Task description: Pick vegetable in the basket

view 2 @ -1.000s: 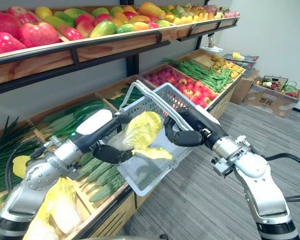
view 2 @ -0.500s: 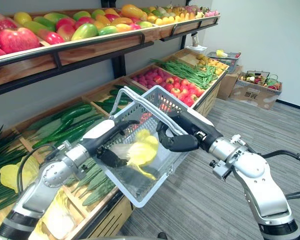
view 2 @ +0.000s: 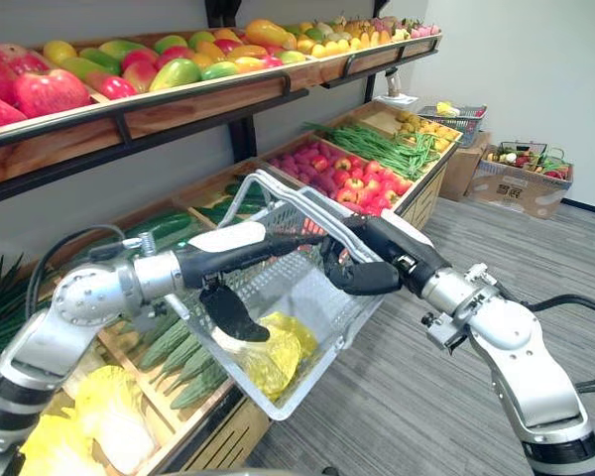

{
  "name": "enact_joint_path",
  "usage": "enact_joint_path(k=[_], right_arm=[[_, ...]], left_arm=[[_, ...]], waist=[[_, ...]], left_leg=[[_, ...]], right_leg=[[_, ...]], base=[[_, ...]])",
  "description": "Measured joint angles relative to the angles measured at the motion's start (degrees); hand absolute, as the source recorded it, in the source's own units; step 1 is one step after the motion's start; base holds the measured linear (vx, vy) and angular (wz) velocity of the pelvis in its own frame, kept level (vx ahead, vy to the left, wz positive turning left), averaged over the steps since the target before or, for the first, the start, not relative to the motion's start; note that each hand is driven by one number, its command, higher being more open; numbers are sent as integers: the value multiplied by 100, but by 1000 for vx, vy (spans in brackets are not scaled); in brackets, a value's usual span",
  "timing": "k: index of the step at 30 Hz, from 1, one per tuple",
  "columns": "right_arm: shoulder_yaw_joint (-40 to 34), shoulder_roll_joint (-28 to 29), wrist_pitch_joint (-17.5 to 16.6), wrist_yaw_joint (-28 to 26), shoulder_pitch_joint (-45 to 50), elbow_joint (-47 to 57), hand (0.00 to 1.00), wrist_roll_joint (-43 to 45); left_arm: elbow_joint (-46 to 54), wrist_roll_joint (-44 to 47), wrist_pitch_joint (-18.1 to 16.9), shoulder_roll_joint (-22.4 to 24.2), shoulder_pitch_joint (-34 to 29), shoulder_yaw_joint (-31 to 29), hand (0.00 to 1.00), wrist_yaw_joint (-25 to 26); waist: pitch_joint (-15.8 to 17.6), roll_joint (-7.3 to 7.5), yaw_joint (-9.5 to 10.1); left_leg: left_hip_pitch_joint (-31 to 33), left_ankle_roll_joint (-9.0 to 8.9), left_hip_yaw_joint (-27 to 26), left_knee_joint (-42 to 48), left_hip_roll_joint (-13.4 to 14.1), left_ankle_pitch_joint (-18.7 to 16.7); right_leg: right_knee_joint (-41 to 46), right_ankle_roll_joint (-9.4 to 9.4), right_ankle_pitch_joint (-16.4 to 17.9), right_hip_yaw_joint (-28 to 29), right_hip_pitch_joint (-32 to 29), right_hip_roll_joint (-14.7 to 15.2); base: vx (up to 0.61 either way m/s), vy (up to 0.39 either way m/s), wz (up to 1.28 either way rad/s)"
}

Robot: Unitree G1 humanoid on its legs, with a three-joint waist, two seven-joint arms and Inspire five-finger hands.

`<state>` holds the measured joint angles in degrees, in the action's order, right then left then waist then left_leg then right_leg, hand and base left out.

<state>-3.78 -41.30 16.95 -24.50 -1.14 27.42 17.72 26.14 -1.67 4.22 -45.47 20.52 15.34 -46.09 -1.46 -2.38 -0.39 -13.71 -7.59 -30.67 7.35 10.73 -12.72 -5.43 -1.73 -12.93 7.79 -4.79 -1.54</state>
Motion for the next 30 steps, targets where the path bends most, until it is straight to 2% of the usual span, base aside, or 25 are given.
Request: enact_joint_path(k=[2, 4, 5, 7, 9, 10, 12, 13, 14, 15, 19, 20, 22, 23, 24, 25, 26, 30], right_arm=[[311, -194, 51, 14, 0, -200, 0, -12], [543, -268, 121, 14, 0, -321, 0, -12], [550, -272, 131, 14, 0, -366, 0, -5], [533, -277, 125, 188, -48, -373, 0, 38], [461, -281, 107, 313, -95, -377, 0, 40], [444, -282, 104, 352, -138, -396, 0, 40], [382, -288, 100, 352, -137, -460, 0, 40], [315, -287, 100, 356, -135, -498, 0, 40], [114, -275, 97, 356, -109, -549, 0, 44], [-3, -263, 74, 356, -73, -569, 0, 45], [-849, -134, -72, 370, 261, -587, 0, 55], [-1044, -106, -128, 410, 375, -586, 0, 63], [-1316, -17, -163, 471, 516, -586, 0, 62], [-1608, 117, -212, 521, 676, -584, 0, 60], [-1669, 144, -217, 531, 711, -583, 0, 60], [-1893, 254, -224, 633, 860, -559, 0, 50], [-1996, 327, -225, 671, 921, -552, 0, 44], [-2558, 698, -225, 1035, 1368, -379, 0, 22]], left_arm=[[-1, 0, 445, -45, 119, 264, 100, -251], [-2, -4, 657, -117, 120, 422, 100, -411], [-2, -4, 701, -161, 117, 488, 100, -432], [139, 179, 830, -374, 101, 981, 100, -1071], [188, 484, 867, -418, -70, 1336, 100, -1367], [191, 681, 881, -419, -306, 1374, 100, -1413], [179, 819, 885, -489, -405, 1336, 100, -1174], [179, 963, 906, -494, -420, 1169, 100, -934], [170, 1095, 978, -495, -466, 753, 100, -616], [146, 1123, 1005, -497, -473, 541, 100, -490], [-301, 1587, 996, -746, -657, -1151, 100, 285], [-387, 1819, 919, -746, -710, -1627, 100, 425], [-412, 1977, 766, -746, -875, -2135, 100, 642], [-537, 2084, 588, -741, -1084, -2630, 100, 865], [-568, 2110, 569, -738, -1132, -2735, 100, 910], [-635, 2142, 498, -686, -1344, -3173, 100, 1127], [-634, 2143, 487, -647, -1423, -3348, 100, 1203], [-512, 2147, 186, -150, -1998, -4360, 100, 1710]], waist=[[-4, -4, -2], [-4, -4, -9], [-4, -4, -12], [-40, -14, -25], [-42, -15, -22], [-43, -13, -22], [-56, 9, -7], [-58, 14, 20], [-58, 14, 36], [-58, 14, 47], [-57, 11, 47], [-56, 11, 48], [-55, 9, 49], [-54, 9, 48], [-54, 9, 48], [-48, 12, 49], [-44, 18, 51], [3, 32, 69]], left_leg=[[1, -6, -1, -1, 0, 3], [1, -17, 0, -8, 4, 9], [1, -18, 1, -9, 5, 10], [1, -20, 6, -11, 17, 11], [3, -21, 5, -12, 20, 11], [6, -24, 2, -10, 27, 12], [11, -36, 0, -8, 39, 14], [24, -49, 14, -7, 43, 20], [61, -59, 38, -3, 41, 25], [73, -63, 45, -2, 41, 27], [84, -71, 56, -3, 84, 31], [84, -71, 64, -4, 93, 31], [83, -71, 77, -6, 95, 31], [83, -70, 76, -8, 98, 31], [82, -70, 76, -8, 99, 31], [80, -70, 74, -13, 99, 31], [80, -70, 74, -15, 99, 31], [65, -66, 72, -29, 96, 29]], right_leg=[[1, 1, 0, -38, -2, 11], [2, 1, 0, -53, -7, 10], [2, 1, 0, -58, -8, 10], [1, 0, 7, -78, -8, 5], [1, -4, 18, -93, -12, 3], [1, -3, 21, -112, -20, 4], [3, 0, 25, -159, -19, 11], [5, 1, 26, -210, -21, 20], [17, 1, 26, -276, -40, 35], [18, 0, 26, -289, -47, 38], [19, 7, 30, -321, -50, 34], [20, 9, 32, -323, -49, 25], [20, 10, 33, -325, -48, 22], [20, 1, 27, -323, -47, 13], [20, 1, 27, -323, -47, 7], [19, -1, 26, -319, -47, -17], [19, 0, 27, -319, -46, -18], [14, 3, 33, -313, -35, -23]], base=[[0, 0, 0], [0, 0, 0], [0, 0, 0], [0, 0, 0], [0, 0, 0], [0, 0, 0], [-7, 8, 2], [-26, 22, 9], [-27, 21, 9], [-25, 22, 7], [0, 0, 0], [0, 0, 0], [0, 0, 0], [0, 0, 0], [0, 0, 0], [0, 0, 0], [0, 0, 0], [-23, 25, 0]])
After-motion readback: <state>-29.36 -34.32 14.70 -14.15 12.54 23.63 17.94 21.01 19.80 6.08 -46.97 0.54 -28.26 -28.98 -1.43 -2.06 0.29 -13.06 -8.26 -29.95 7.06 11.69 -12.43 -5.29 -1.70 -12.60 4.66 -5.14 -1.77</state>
